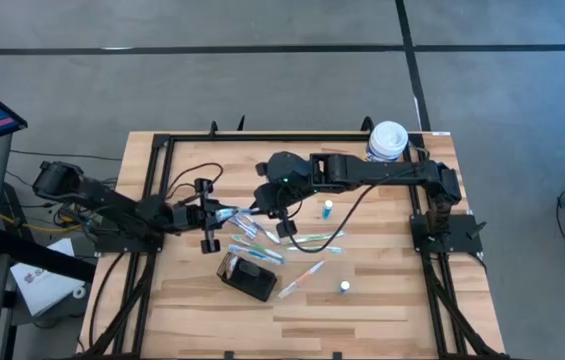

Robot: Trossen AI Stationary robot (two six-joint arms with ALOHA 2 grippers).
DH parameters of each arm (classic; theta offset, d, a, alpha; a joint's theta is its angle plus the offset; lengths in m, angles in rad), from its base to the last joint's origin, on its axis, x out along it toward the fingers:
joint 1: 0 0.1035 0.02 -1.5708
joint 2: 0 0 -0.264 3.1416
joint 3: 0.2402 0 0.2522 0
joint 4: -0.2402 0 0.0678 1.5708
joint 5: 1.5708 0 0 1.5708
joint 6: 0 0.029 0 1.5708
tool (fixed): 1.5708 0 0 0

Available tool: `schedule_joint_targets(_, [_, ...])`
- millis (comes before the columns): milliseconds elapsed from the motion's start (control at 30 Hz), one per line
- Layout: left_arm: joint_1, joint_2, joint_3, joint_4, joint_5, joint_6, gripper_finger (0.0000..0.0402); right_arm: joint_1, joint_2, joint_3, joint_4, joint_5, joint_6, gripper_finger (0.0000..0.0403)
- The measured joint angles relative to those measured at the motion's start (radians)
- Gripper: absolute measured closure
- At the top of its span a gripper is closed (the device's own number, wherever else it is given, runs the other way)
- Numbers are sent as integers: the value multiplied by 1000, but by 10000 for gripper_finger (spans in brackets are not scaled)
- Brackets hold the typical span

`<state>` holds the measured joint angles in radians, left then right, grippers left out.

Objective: Pick & Place toothbrushing station
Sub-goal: Put the blue toothbrush into the mesh organizer

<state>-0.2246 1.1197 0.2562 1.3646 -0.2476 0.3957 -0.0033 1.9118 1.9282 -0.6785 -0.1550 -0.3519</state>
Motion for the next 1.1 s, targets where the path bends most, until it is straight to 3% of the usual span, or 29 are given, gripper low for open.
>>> schedule_joint_targets(333, [-8, -254, -1, -457, -53, -119, 396, -13, 0, 0, -90, 2, 14, 350])
schedule_joint_targets(600, [-7, -373, -1, -661, -71, -226, 396, -13, 0, 0, -194, 0, 57, 351])
schedule_joint_targets(933, [-7, -395, 169, -1115, -75, -384, 396, -28, -16, 1, -290, 0, 102, 351])
schedule_joint_targets(1100, [-7, -400, 227, -1239, -44, -438, 396, -32, -29, 0, -320, 0, 118, 351])
